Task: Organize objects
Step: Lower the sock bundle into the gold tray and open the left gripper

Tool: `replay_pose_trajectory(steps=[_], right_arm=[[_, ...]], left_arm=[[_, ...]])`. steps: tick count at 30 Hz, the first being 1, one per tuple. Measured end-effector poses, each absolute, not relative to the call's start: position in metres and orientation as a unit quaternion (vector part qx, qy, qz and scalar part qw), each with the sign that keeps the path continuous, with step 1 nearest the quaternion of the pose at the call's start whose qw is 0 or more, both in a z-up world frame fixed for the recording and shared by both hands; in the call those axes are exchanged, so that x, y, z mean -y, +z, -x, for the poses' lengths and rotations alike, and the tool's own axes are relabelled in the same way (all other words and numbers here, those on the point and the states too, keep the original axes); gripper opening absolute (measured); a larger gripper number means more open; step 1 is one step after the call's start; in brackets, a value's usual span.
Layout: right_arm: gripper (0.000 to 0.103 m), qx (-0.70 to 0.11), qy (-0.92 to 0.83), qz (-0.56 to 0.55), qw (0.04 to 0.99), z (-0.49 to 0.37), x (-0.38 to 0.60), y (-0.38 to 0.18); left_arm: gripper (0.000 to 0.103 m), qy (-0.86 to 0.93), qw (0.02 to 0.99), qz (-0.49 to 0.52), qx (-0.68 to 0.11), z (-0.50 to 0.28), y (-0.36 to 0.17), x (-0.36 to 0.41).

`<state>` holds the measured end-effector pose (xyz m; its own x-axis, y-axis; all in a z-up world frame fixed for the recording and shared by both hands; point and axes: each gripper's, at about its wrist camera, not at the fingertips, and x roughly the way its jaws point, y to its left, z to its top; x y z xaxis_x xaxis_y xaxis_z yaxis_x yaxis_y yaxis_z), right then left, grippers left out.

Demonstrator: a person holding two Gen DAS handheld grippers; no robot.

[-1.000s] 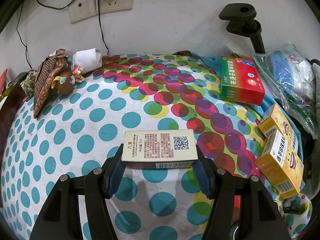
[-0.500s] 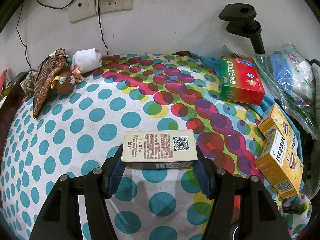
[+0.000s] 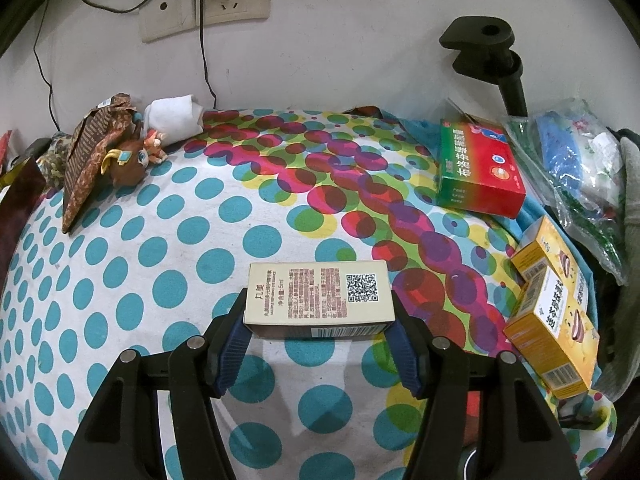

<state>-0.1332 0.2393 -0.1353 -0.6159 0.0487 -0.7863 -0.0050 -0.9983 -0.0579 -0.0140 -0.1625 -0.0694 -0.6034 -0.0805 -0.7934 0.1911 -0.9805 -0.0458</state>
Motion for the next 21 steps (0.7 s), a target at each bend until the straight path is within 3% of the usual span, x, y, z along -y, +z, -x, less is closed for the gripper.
replay_pose_trajectory(steps=[9,17,21], right_arm=[[0.058,0.004,0.901,0.432,0.018,0.134,-0.256,-0.133],[0.059,0.041,0.921,0.387,-0.01,0.126,-0.241,-0.121],[0.059,0.002,0.924,0.382,-0.035,0.131,-0.22,-0.106]], left_arm=[[0.041,-0.908,0.058,-0.412,-0.046,-0.001,-0.057,0.145],[0.041,-0.915,0.036,-0.398,-0.05,-0.017,-0.053,0.147],[0.042,-0.92,0.047,-0.384,-0.06,-0.027,-0.044,0.166]])
